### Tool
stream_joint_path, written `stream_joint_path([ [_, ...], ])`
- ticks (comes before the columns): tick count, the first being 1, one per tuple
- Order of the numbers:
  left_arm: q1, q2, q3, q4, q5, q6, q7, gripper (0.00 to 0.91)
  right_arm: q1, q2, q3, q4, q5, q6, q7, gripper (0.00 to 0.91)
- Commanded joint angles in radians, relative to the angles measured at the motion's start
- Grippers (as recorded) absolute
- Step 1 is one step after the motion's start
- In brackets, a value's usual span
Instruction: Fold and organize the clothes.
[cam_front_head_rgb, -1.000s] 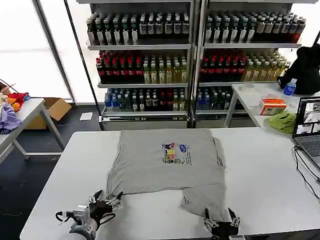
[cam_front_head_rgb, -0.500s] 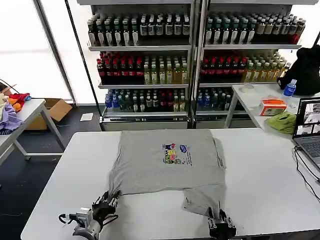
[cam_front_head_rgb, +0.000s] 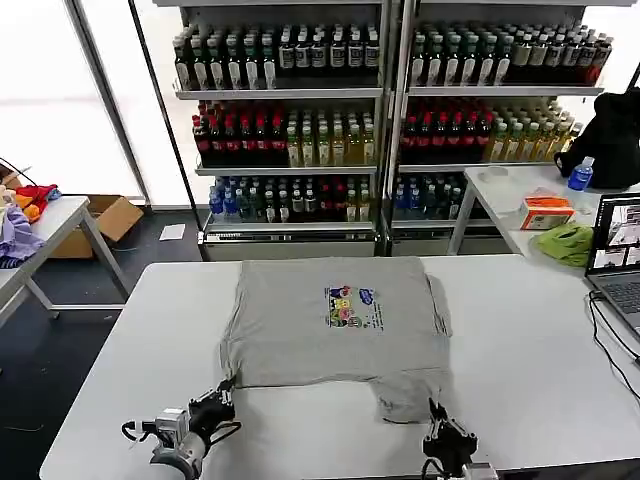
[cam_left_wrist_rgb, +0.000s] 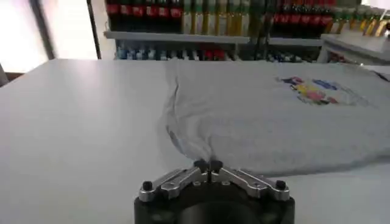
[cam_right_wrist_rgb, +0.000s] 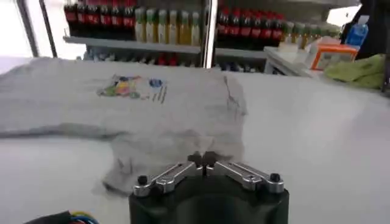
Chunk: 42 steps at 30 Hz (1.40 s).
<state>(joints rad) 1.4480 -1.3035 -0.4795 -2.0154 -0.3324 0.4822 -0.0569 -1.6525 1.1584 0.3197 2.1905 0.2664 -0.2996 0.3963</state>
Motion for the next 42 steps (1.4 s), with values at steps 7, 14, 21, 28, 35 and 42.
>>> stream_joint_path([
  [7, -0.212, 0.007, -0.015, 0.062, -0.094, -0.067, -0.013, 0.0, 0.336, 0.033, 0.029, -0.102, 0.021, -0.006, -0.056, 0.0],
  [14, -0.333, 0.01, 0.014, 0.189, -0.133, -0.076, -0.013, 0.0, 0.512, 0.025, 0.006, -0.255, 0.061, -0.021, -0.069, 0.0],
  [21, -0.442, -0.007, 0.049, 0.336, -0.165, -0.056, -0.024, 0.0, 0.688, 0.04, -0.027, -0.423, 0.078, -0.025, -0.108, 0.0],
  [28, -0.491, -0.012, 0.067, 0.413, -0.168, -0.055, -0.027, 0.0, 0.775, 0.064, -0.036, -0.516, 0.084, -0.052, -0.138, 0.0],
  [35, -0.514, -0.004, 0.078, 0.444, -0.169, -0.038, -0.031, 0.0, 0.809, 0.074, -0.07, -0.565, 0.071, -0.091, -0.16, 0.0],
  [42, -0.531, 0.006, 0.089, 0.475, -0.174, -0.008, -0.027, 0.05, 0.848, 0.098, -0.098, -0.641, 0.066, -0.103, -0.153, 0.091],
])
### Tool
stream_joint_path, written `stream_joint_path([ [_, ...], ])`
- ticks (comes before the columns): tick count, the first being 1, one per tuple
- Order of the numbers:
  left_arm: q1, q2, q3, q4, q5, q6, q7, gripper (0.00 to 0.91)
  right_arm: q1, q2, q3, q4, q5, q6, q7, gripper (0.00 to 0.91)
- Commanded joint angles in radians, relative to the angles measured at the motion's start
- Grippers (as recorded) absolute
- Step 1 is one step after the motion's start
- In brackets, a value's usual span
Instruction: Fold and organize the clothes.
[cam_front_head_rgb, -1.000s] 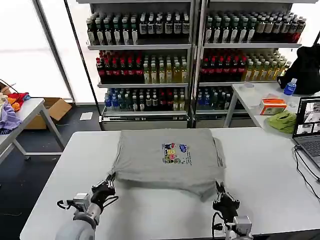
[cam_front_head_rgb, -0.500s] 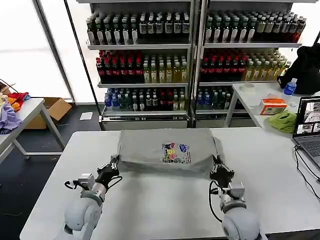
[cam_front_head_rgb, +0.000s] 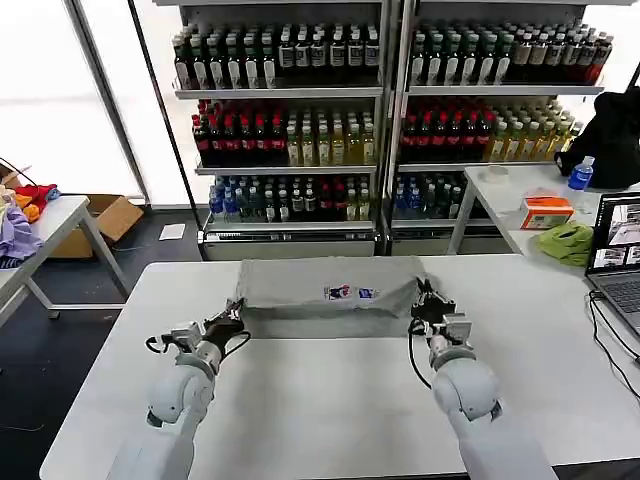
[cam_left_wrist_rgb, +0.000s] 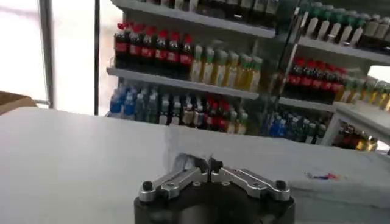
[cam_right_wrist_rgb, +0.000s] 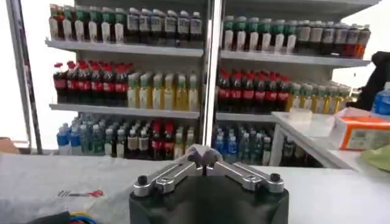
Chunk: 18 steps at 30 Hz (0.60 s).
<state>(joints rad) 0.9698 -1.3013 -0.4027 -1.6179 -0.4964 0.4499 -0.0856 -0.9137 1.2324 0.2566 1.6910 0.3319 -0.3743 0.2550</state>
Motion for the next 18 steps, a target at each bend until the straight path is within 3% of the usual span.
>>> stream_joint_path([
  [1, -0.056, 0.005, 0.014, 0.081, -0.01, 0.031, 0.001, 0.353, 0.115, 0.03, -0.038, -0.15, 0.002, -0.046, -0.009, 0.373],
  [2, -0.062, 0.005, 0.015, 0.085, -0.01, 0.035, 0.002, 0.907, 0.122, 0.037, -0.041, -0.161, 0.011, -0.069, -0.007, 0.907],
  [7, -0.085, 0.01, 0.025, 0.093, -0.014, 0.066, -0.008, 0.907, 0.157, 0.08, -0.042, -0.209, 0.1, -0.104, 0.031, 0.907],
  [10, -0.092, 0.012, 0.018, 0.079, -0.037, 0.091, -0.036, 0.907, 0.179, 0.127, -0.03, -0.226, 0.234, -0.096, 0.143, 0.907],
  [11, -0.091, 0.012, 0.012, 0.071, -0.052, 0.1, -0.046, 0.907, 0.186, 0.138, -0.026, -0.229, 0.271, -0.09, 0.15, 0.907],
  [12, -0.088, 0.013, 0.006, 0.054, -0.06, 0.107, -0.056, 0.907, 0.189, 0.147, -0.023, -0.228, 0.288, -0.072, 0.19, 0.907],
  [14, -0.072, 0.02, -0.003, 0.019, -0.062, 0.115, -0.07, 0.907, 0.187, 0.152, -0.021, -0.214, 0.302, -0.028, 0.212, 0.907],
  [18, -0.044, 0.032, -0.011, -0.046, -0.063, 0.126, -0.076, 0.907, 0.17, 0.134, -0.021, -0.147, 0.321, -0.016, 0.225, 0.907],
])
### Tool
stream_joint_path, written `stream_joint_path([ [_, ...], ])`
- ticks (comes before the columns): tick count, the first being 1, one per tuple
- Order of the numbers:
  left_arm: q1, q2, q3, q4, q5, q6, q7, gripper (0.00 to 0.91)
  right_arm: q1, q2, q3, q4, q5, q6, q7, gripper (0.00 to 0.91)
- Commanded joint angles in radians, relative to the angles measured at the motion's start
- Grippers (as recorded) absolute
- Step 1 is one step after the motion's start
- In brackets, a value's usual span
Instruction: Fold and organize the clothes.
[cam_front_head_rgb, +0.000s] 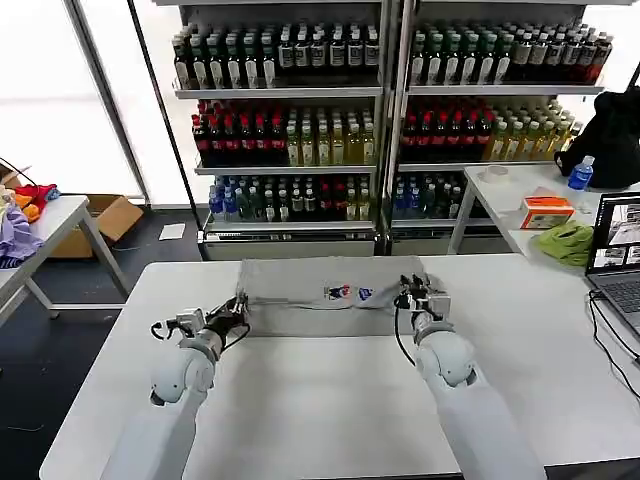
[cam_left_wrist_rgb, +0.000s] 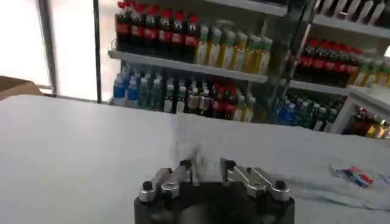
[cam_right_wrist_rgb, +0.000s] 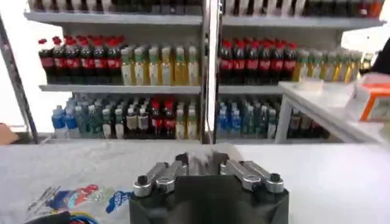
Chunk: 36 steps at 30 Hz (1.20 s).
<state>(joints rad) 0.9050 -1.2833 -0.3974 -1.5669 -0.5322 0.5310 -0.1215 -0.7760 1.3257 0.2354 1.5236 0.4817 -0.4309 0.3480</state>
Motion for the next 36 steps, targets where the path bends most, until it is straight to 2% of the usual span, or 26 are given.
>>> stream_joint_path([
  [1, 0.034, 0.018, -0.018, -0.115, -0.027, 0.045, -0.041, 0.907, 0.02, 0.031, -0.001, 0.051, 0.168, 0.038, 0.134, 0.907],
  [4, 0.072, 0.026, -0.015, -0.171, -0.026, 0.047, -0.042, 0.907, -0.026, -0.011, 0.0, 0.142, 0.156, 0.003, 0.154, 0.907],
  [8, 0.128, 0.04, -0.012, -0.239, 0.002, 0.047, -0.033, 0.907, -0.122, -0.087, 0.016, 0.246, 0.069, -0.058, 0.157, 0.907],
  [10, 0.14, 0.04, -0.017, -0.245, 0.012, 0.046, -0.032, 0.907, -0.148, -0.106, 0.025, 0.276, 0.061, -0.07, 0.16, 0.907],
  [15, 0.171, 0.032, -0.02, -0.241, 0.08, 0.046, -0.02, 0.907, -0.258, -0.196, 0.072, 0.319, 0.046, -0.093, 0.128, 0.907],
  [25, 0.147, 0.014, -0.006, -0.164, 0.122, 0.045, -0.014, 0.907, -0.302, -0.208, 0.085, 0.283, 0.022, -0.097, 0.111, 0.907],
  [36, 0.124, 0.012, -0.004, -0.079, 0.143, 0.045, -0.003, 0.907, -0.271, -0.161, 0.066, 0.17, 0.01, -0.094, 0.106, 0.907],
])
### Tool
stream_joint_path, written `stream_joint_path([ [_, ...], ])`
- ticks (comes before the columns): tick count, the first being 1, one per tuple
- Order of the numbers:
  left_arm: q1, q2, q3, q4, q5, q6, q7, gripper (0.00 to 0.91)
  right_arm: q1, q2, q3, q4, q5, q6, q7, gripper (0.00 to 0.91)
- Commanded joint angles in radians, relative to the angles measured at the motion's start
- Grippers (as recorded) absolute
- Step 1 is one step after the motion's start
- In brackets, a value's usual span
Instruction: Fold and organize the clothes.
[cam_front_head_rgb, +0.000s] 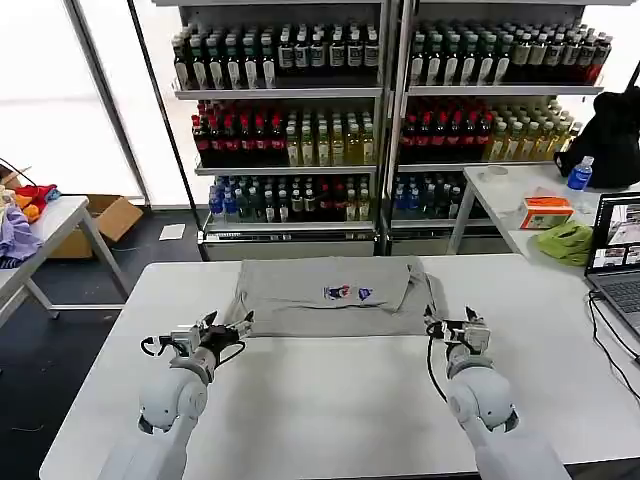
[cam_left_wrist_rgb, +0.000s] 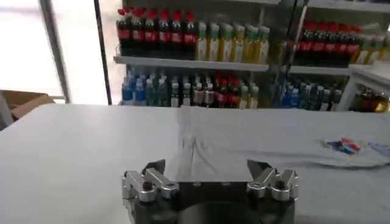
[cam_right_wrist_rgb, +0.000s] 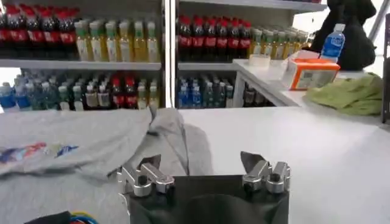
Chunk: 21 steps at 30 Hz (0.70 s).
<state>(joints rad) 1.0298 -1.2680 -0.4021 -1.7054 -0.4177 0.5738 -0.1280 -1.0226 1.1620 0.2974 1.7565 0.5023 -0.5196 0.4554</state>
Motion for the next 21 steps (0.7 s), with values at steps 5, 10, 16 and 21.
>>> stream_joint_path([
  [5, 0.001, -0.009, -0.001, 0.07, 0.031, 0.002, 0.005, 0.907, -0.029, 0.012, -0.001, -0.078, -0.011, 0.0, -0.003, 0.907],
  [10, 0.005, -0.007, 0.0, 0.074, 0.033, 0.002, 0.005, 0.302, -0.031, 0.014, -0.006, -0.077, -0.011, 0.001, -0.004, 0.373],
  [16, 0.028, -0.006, 0.002, 0.061, 0.038, 0.003, 0.004, 0.0, -0.042, 0.014, -0.016, -0.084, -0.005, 0.009, -0.011, 0.0],
  [21, 0.049, -0.004, 0.004, 0.047, 0.049, 0.001, 0.008, 0.0, -0.057, 0.023, -0.017, -0.087, -0.003, 0.033, -0.012, 0.0],
])
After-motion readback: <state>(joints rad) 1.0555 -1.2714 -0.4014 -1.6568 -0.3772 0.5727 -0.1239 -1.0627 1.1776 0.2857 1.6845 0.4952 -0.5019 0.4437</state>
